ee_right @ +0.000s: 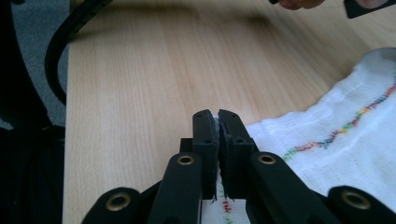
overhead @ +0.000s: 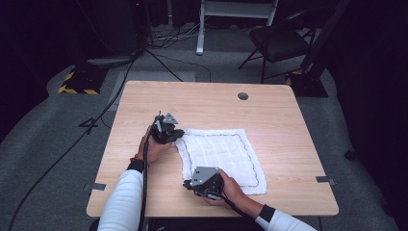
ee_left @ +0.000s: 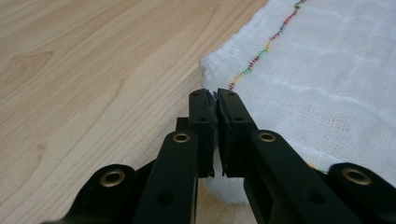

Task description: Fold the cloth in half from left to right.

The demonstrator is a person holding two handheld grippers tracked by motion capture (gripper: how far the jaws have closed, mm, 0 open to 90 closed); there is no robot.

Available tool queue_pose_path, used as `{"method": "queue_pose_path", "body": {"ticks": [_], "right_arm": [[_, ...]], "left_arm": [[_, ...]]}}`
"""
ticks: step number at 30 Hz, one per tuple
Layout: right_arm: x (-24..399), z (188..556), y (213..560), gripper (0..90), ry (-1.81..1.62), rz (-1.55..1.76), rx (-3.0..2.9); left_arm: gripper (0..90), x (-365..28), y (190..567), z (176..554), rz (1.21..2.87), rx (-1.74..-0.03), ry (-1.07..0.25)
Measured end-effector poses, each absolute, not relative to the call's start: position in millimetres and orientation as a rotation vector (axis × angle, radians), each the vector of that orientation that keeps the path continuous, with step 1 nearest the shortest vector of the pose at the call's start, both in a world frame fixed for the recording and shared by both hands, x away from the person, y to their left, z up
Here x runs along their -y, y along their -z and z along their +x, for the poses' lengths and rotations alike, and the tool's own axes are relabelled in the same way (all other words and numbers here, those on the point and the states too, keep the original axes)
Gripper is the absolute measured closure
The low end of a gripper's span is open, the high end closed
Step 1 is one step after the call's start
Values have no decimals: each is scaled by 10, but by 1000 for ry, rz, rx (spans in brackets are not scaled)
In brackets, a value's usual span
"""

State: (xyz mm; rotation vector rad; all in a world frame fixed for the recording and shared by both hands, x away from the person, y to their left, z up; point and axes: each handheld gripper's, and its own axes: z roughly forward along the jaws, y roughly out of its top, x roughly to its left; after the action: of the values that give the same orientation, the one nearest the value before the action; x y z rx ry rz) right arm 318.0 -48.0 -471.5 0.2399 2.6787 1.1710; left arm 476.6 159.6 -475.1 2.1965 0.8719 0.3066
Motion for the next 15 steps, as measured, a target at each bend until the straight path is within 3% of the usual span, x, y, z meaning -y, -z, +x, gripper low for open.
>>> {"method": "queue_pose_path", "body": {"ticks": [15], "right_arm": [[403,3200,4542,865,-1225,249,-2615]], "left_arm": [[852,-1757,4493,4714,2131,-878,-360]]}}
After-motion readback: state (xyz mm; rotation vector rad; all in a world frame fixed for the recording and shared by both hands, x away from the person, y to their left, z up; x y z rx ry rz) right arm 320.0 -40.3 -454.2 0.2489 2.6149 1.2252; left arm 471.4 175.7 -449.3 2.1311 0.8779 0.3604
